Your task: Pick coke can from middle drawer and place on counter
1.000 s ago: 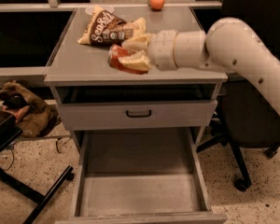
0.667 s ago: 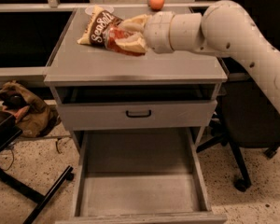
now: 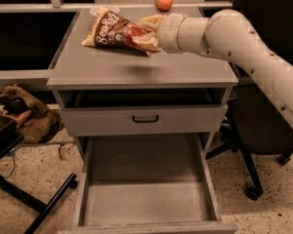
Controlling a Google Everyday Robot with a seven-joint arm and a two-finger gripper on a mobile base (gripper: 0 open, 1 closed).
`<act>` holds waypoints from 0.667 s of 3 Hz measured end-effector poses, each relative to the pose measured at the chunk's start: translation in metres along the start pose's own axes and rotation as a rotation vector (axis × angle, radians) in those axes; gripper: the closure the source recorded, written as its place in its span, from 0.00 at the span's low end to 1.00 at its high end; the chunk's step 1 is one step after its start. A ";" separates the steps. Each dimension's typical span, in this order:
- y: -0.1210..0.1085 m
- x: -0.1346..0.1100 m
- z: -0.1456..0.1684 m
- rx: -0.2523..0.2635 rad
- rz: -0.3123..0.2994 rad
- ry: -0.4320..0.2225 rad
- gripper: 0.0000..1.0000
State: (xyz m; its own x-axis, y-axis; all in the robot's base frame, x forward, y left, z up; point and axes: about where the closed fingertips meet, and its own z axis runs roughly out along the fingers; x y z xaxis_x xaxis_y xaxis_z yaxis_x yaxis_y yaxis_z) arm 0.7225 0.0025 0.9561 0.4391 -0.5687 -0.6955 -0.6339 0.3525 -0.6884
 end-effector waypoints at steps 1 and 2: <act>-0.004 0.020 0.006 0.065 -0.034 0.051 1.00; -0.002 0.029 0.010 0.088 -0.031 0.076 1.00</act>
Offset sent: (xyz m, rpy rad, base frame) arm 0.0263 -0.0167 -0.0292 -0.0329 -0.0500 -0.1567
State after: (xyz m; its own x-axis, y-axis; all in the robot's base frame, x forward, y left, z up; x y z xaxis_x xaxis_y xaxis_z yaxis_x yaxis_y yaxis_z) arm 0.7425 -0.0072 0.9357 0.4058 -0.6337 -0.6586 -0.5609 0.3963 -0.7269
